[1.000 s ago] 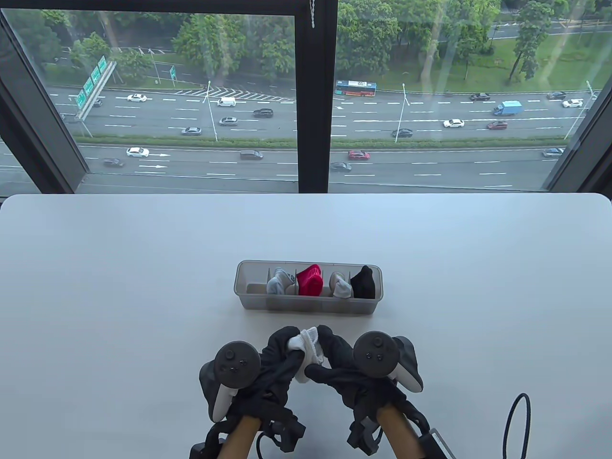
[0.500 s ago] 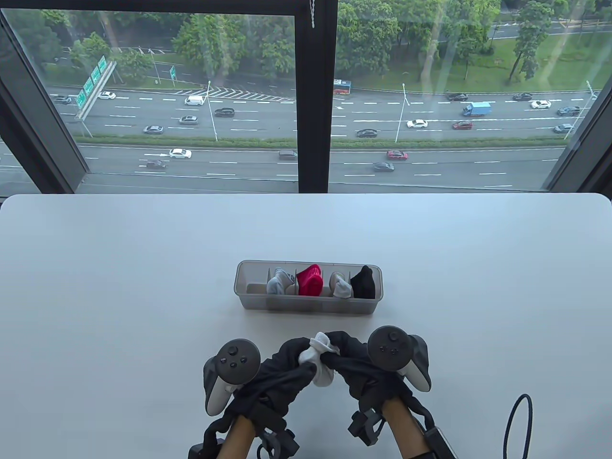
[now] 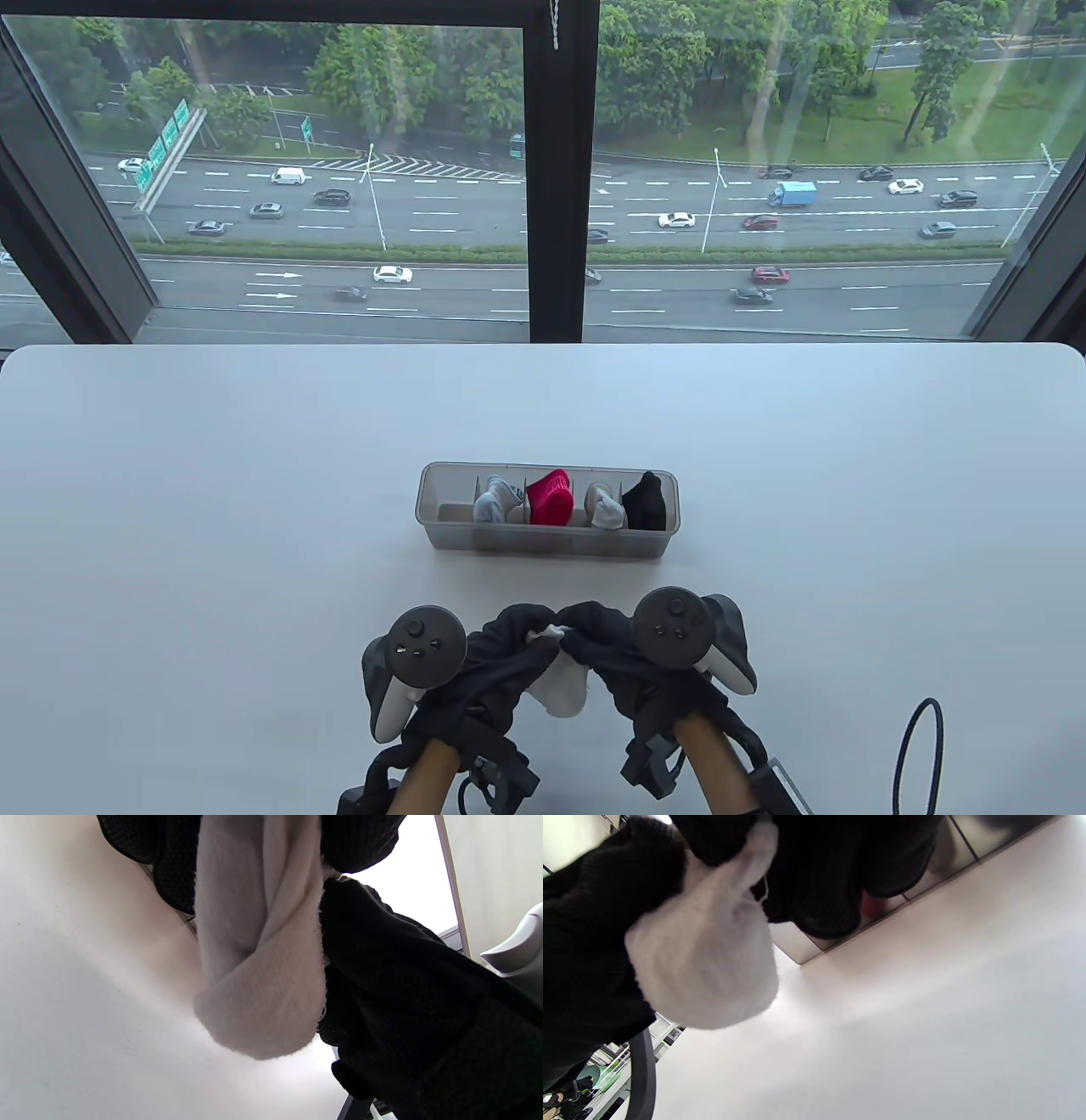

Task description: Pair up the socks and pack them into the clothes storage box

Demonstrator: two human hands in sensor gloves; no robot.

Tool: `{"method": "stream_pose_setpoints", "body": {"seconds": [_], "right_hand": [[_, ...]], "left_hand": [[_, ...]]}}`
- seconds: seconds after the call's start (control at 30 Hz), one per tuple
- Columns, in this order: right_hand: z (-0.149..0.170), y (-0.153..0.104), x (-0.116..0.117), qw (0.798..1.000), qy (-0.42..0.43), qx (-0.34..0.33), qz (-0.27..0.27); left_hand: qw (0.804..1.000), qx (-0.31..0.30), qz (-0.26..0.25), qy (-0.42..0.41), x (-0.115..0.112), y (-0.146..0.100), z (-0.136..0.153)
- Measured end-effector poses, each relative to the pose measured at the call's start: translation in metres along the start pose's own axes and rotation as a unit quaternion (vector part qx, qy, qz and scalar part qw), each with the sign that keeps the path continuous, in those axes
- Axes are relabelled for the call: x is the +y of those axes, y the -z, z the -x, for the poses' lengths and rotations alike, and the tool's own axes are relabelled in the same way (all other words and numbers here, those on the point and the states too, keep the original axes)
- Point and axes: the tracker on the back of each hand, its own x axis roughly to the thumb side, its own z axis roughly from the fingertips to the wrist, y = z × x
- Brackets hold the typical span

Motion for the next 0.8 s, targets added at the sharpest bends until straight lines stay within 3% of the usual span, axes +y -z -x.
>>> {"method": "stream_pose_setpoints", "body": {"seconds": [0.23,0.3,0.43,0.57,0.7,0.8], "right_hand": [[-0.009,0.002,0.002,0.999,0.029,-0.005,0.016],[-0.004,-0.001,-0.002,0.999,0.014,0.000,0.039],[0.007,-0.007,-0.008,0.997,0.036,0.015,0.072],[0.012,-0.007,-0.008,0.996,0.059,0.018,0.064],[0.013,-0.005,-0.002,0.996,0.077,0.042,-0.024],[0.010,-0.005,-0.001,0.997,0.060,0.048,0.024]], "left_hand": [[0.992,0.028,-0.034,-0.116,0.015,-0.001,0.016],[0.990,0.025,0.003,-0.136,0.018,0.001,0.019],[0.990,0.021,0.109,-0.081,0.013,0.006,0.019],[0.998,0.019,0.047,-0.043,0.013,0.005,0.012],[0.998,0.010,-0.008,-0.056,0.017,0.002,0.012],[0.998,-0.001,0.022,-0.057,0.015,0.003,0.013]]}}
